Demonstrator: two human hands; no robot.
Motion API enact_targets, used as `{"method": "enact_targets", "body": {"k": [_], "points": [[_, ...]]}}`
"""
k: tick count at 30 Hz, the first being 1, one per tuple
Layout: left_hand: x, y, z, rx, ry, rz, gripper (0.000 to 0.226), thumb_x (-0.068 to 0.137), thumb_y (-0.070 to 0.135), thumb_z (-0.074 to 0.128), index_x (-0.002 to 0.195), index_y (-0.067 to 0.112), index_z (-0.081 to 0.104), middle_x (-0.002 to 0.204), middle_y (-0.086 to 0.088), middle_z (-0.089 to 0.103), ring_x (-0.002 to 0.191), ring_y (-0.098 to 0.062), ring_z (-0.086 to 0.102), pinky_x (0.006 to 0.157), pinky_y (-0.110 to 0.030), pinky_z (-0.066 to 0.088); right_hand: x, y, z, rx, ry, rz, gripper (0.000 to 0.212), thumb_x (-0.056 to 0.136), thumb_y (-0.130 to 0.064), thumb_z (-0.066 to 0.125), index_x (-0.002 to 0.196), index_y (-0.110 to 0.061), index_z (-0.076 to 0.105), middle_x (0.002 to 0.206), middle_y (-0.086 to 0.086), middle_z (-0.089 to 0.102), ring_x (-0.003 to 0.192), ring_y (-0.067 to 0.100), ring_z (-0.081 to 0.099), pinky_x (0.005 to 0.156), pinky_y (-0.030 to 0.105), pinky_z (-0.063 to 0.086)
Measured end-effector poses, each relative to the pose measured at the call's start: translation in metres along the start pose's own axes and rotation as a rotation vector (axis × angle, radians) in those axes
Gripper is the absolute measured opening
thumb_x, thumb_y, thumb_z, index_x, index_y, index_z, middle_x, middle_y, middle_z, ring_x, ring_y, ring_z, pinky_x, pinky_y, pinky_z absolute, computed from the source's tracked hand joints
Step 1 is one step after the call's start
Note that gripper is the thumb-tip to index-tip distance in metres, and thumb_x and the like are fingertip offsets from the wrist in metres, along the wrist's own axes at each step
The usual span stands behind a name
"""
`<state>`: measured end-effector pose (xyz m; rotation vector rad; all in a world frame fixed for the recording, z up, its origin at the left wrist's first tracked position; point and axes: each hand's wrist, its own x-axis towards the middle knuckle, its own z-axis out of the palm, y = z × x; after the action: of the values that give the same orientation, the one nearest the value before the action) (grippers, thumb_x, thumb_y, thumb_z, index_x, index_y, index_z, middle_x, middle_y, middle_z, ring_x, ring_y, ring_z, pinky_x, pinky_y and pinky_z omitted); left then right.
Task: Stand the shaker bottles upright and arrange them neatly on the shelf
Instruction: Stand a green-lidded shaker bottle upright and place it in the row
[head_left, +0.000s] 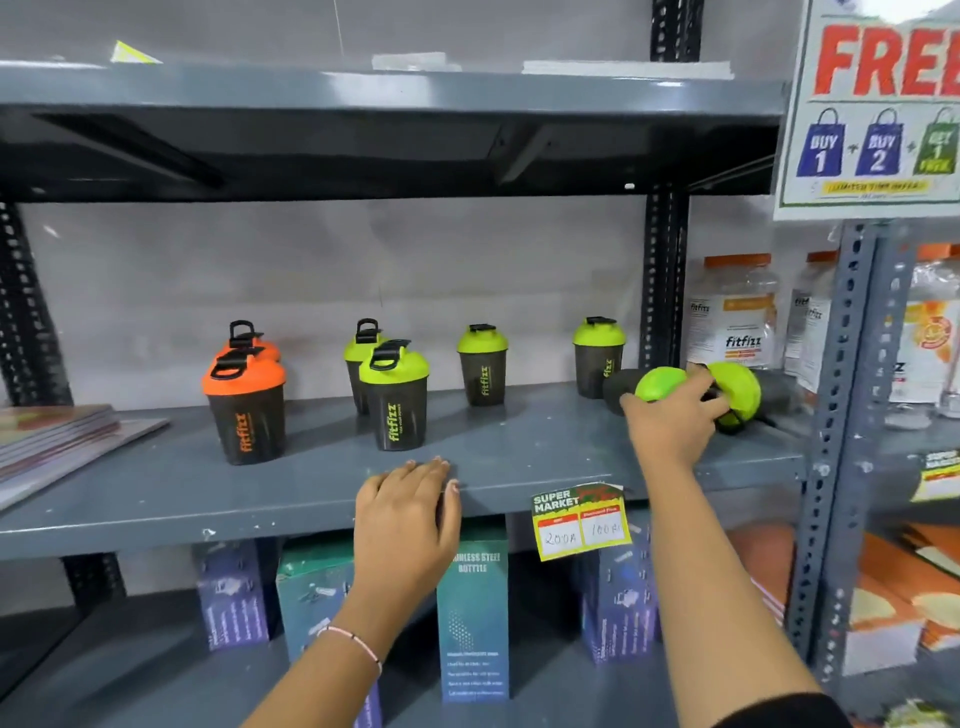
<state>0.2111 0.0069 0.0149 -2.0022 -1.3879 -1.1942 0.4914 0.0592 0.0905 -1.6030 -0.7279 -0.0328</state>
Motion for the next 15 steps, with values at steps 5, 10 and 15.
{"method": "enact_targets", "body": {"k": [5, 10, 15], "points": [[-0.001, 0.003, 0.003, -0.014, 0.052, -0.016, 0.026, 0.090, 0.029, 0.054, 0.107, 0.019, 0.072, 0.108, 0.006, 0.073, 0.102, -0.017, 0.066, 0.090, -0.034, 0.038, 0.019, -0.028, -0.026, 0.262, -0.159, -0.258, 0.079, 0.060, -0.015, 0.089, 0.128, -0.009, 0.049, 0.134, 0.018, 0.043, 0.119, 0.029, 0.046, 0.095, 0.028, 0.036], [-0.002, 0.002, 0.007, -0.023, 0.106, -0.008, 0.024, 0.090, 0.028, 0.056, 0.106, 0.020, 0.072, 0.107, 0.007, 0.073, 0.101, -0.015, 0.065, 0.091, -0.034, 0.039, 0.049, -0.102, -0.018, 0.072, -0.705, -0.538, 0.075, 0.051, -0.017, 0.094, 0.120, -0.022, 0.064, 0.120, 0.002, 0.060, 0.111, 0.018, 0.057, 0.089, 0.028, 0.046], [-0.003, 0.001, 0.009, -0.027, 0.091, -0.018, 0.027, 0.091, 0.030, 0.053, 0.109, 0.021, 0.071, 0.110, 0.008, 0.072, 0.104, -0.014, 0.064, 0.094, -0.037, 0.041, 0.048, -0.136, 0.018, -0.264, -1.052, -0.685, 0.072, 0.044, -0.024, 0.093, 0.110, -0.035, 0.065, 0.125, -0.003, 0.059, 0.115, 0.021, 0.058, 0.097, 0.044, 0.052]]}}
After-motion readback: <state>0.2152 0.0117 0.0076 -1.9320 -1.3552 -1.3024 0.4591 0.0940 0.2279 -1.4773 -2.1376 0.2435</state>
